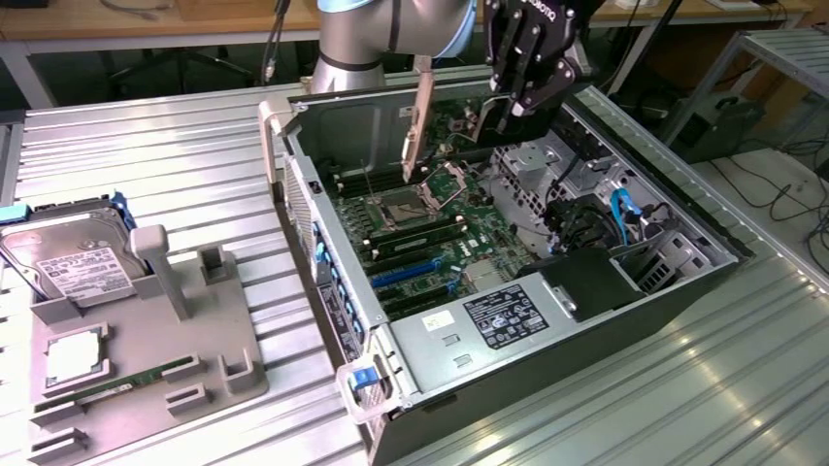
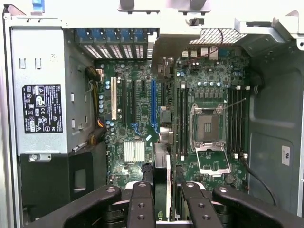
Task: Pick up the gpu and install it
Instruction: 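Insert the gpu into the slot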
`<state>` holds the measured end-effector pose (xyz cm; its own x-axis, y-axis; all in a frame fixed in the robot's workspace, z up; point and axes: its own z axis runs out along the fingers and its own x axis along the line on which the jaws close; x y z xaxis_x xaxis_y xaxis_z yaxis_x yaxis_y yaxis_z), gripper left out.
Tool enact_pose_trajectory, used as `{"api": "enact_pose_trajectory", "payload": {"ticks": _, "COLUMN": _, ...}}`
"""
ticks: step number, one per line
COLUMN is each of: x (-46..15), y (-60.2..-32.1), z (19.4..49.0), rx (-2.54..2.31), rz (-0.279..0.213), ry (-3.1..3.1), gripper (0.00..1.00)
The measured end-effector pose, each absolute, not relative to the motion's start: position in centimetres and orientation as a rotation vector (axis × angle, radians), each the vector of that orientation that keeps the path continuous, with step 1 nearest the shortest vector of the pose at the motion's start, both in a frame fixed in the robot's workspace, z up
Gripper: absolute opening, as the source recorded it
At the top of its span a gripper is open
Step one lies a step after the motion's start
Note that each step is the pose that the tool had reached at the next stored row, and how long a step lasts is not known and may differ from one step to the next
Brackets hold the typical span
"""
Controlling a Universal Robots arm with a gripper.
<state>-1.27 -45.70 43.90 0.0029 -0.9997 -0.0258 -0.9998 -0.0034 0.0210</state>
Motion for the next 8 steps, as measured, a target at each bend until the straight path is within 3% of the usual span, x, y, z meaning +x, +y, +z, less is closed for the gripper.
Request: {"api": "enact_pose_trajectory", "payload": {"ticks": 8, "x": -1.28, "y": -45.85, "z": 43.18, "rx": -2.238, "rz": 0.052, "ry": 2.200, "gripper": 0.27}}
